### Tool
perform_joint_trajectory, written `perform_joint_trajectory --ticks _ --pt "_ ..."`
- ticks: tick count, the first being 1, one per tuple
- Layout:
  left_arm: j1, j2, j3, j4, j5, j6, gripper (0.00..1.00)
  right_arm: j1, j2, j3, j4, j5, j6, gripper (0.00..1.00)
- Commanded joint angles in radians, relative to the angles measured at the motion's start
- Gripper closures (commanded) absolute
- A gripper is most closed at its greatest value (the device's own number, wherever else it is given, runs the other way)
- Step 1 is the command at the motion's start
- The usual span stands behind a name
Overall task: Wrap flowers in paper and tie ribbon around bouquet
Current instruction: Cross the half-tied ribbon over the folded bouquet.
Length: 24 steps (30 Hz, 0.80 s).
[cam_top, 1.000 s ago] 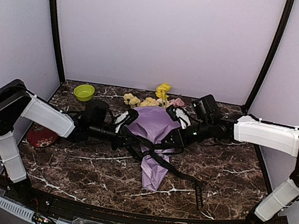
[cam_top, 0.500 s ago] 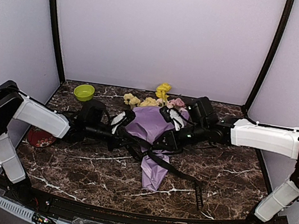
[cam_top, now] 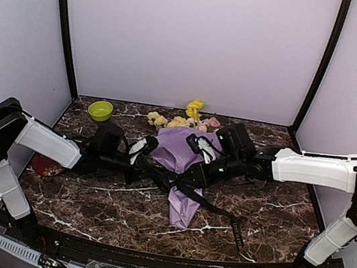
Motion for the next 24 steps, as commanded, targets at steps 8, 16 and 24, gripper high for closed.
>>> perform_joint_trajectory --ticks 8,16,24 --pt "0.004 -0.029 -0.020 0.024 -0.005 0.010 1.00 0.040 0.044 -0.006 0.033 0.043 0.030 0.68" --pt "0.004 0.002 -0.011 0.075 0.023 -0.030 1.00 0.042 0.073 -0.023 -0.008 0.135 -0.008 0.66" --pt "0.004 0.017 -0.025 0.109 0.036 -0.048 1.00 0.042 0.118 0.014 -0.053 0.181 -0.065 0.68"
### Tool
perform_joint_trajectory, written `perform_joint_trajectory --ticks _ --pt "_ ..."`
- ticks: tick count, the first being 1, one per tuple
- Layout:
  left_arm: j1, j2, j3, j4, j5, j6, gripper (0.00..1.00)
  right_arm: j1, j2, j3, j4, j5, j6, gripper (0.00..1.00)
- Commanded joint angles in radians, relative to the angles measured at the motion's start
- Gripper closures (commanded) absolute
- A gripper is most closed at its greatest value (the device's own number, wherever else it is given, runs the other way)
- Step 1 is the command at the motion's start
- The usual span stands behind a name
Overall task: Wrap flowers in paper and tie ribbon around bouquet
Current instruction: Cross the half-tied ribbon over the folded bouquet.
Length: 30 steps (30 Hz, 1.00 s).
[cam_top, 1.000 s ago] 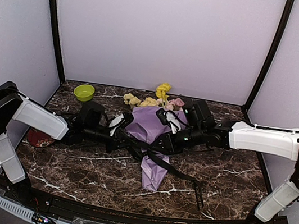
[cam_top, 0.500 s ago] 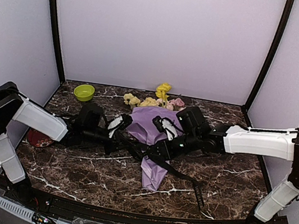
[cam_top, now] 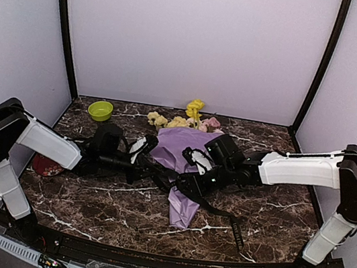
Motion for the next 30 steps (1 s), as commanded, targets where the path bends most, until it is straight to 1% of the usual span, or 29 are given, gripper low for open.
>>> perform_joint_trajectory --ticks 1,3,4,10,16,21,30 --pt "0.004 0.006 -0.014 0.042 0.021 -0.013 1.00 0.007 0.030 0.022 -0.012 0.026 -0.040 0.69" --pt "0.004 0.007 -0.015 0.045 0.018 -0.010 1.00 0.007 0.038 0.023 -0.014 0.028 -0.045 0.70" --pt "0.004 0.007 -0.015 0.045 0.017 -0.009 1.00 0.007 0.045 0.026 -0.016 0.031 -0.049 0.72" --pt "0.004 0.002 -0.016 0.034 0.016 -0.004 1.00 0.004 0.054 0.039 -0.013 0.023 -0.049 1.00" --pt "0.004 -0.019 -0.045 0.034 0.003 0.001 1.00 -0.035 0.006 0.033 -0.034 0.013 -0.018 1.00" --pt "0.004 -0.019 -0.047 0.028 -0.004 0.006 1.00 -0.110 -0.058 -0.004 -0.043 -0.051 0.032 1.00" --pt "0.004 -0.023 -0.059 0.026 -0.010 0.005 1.00 -0.174 -0.058 -0.048 -0.074 -0.009 0.030 1.00"
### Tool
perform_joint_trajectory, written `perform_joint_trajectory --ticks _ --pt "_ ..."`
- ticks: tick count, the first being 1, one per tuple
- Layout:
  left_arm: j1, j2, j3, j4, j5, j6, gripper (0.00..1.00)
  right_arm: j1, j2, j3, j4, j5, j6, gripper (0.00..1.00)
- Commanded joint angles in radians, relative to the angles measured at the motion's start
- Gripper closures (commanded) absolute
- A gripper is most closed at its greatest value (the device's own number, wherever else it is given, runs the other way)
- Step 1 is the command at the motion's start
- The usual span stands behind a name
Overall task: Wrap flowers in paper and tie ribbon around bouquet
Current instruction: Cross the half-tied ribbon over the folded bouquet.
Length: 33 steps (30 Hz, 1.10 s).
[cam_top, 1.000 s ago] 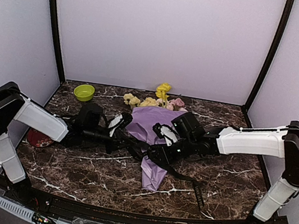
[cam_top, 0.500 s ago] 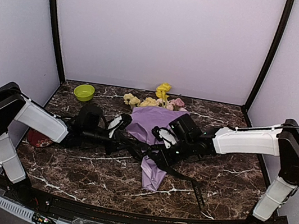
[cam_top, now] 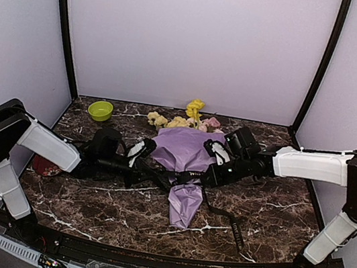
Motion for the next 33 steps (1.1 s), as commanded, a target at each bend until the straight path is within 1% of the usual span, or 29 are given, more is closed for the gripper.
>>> perform_joint_trajectory --ticks 1,11,21,31,33 --pt "0.003 -0.029 -0.023 0.006 -0.003 0.006 1.00 -0.018 0.000 -0.029 -0.020 0.009 0.009 1.00" --pt "0.004 -0.042 -0.062 0.047 0.001 -0.027 1.00 -0.032 0.068 0.004 0.005 0.004 0.006 1.00" --pt "0.001 -0.055 -0.084 0.094 0.017 -0.056 1.00 -0.021 0.103 0.043 0.057 -0.051 0.034 1.00" --pt "-0.053 -0.111 -0.050 0.072 -0.004 -0.032 1.00 -0.005 0.152 0.084 0.076 -0.083 0.042 1.00" --pt "-0.057 -0.124 -0.050 0.063 -0.007 -0.028 1.00 -0.005 0.152 0.084 0.080 -0.085 0.045 0.93"
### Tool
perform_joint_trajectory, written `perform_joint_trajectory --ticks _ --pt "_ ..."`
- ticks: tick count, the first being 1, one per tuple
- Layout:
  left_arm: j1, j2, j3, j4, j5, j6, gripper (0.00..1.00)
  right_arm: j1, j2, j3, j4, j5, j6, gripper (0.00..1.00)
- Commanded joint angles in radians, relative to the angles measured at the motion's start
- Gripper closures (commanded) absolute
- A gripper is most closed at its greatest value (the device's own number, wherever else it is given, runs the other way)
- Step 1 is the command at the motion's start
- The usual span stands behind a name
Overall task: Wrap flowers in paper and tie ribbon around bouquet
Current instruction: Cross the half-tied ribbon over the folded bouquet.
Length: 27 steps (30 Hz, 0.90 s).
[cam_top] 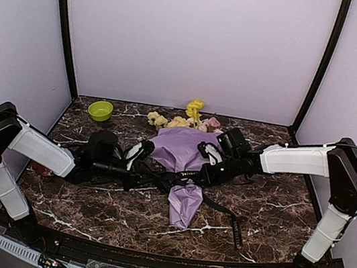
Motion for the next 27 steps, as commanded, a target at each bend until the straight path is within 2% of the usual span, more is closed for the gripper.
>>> perform_joint_trajectory --ticks 1,7,13,20,27 --pt "-0.013 -0.061 0.017 -0.011 -0.007 0.019 1.00 0.008 0.010 0.029 0.034 -0.023 0.012 0.91" --pt "-0.023 -0.077 0.015 -0.040 -0.022 0.036 1.00 0.008 -0.057 0.031 -0.031 -0.029 -0.009 0.72" --pt "-0.024 -0.074 0.018 -0.038 -0.027 0.037 1.00 0.011 -0.100 0.028 -0.022 -0.072 -0.036 0.68" --pt "-0.024 -0.068 0.020 -0.034 -0.032 0.038 1.00 0.054 -0.030 0.102 -0.013 -0.181 -0.145 0.56" --pt "-0.027 -0.059 0.009 -0.014 -0.078 -0.002 1.00 0.054 -0.034 0.109 0.004 -0.201 -0.158 0.55"
